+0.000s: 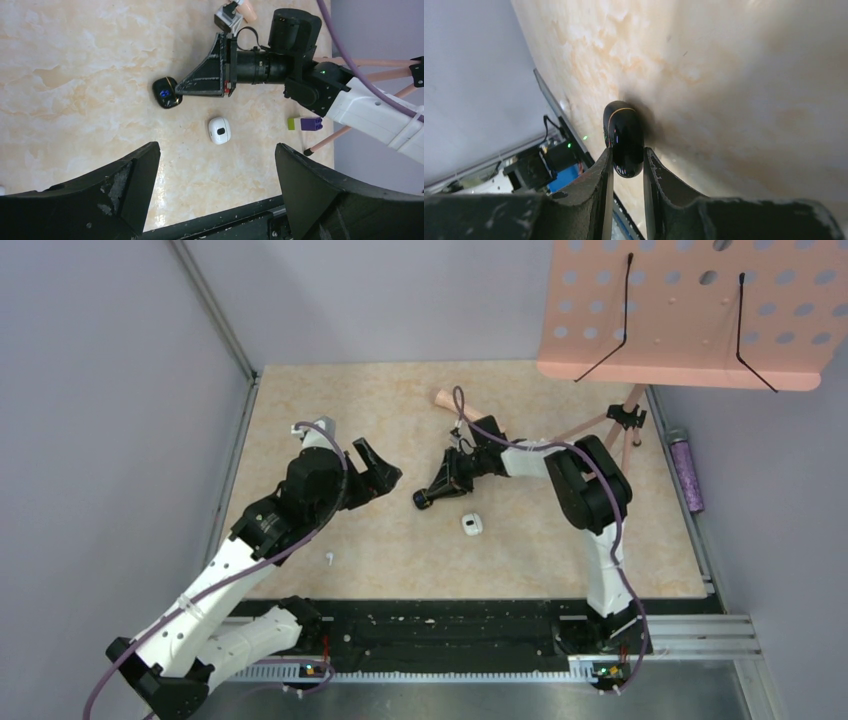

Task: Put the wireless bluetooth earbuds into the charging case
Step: Place the charging case with the earbuds at the center of the board, then pick up the charging case from the center of the board.

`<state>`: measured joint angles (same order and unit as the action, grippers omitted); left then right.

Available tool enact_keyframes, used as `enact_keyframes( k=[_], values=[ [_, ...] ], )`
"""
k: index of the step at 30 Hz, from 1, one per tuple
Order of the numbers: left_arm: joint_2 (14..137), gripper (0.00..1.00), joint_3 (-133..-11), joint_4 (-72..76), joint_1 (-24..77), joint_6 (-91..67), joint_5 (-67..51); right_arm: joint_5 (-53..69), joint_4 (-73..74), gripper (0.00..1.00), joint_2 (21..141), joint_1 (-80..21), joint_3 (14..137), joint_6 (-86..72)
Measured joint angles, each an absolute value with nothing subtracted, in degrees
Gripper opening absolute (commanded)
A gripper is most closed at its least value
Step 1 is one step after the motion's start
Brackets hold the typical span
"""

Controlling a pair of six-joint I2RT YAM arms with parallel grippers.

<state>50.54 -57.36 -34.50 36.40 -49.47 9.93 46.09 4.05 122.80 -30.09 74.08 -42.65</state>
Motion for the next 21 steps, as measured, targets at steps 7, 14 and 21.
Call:
enact_keyframes(
  k=[7, 14, 21],
  values=[
    [50.54, 0.91, -57.04, -34.59, 36.4, -49.56, 9.96, 34.06, 10.28, 0.34, 123.13, -26.74, 81.65, -41.54],
    [50.5, 0.94, -57.01, -34.98, 36.4, -49.47, 10.87, 26.65, 12.95, 0.45, 122.54, -26.2, 83.72, -39.0],
    [50.89, 0.99, -56.84, -37.34, 35.35, -49.82, 13.39, 21.69, 14.72, 0.46, 113.08, -28.29, 74.11, -35.88]
  ],
)
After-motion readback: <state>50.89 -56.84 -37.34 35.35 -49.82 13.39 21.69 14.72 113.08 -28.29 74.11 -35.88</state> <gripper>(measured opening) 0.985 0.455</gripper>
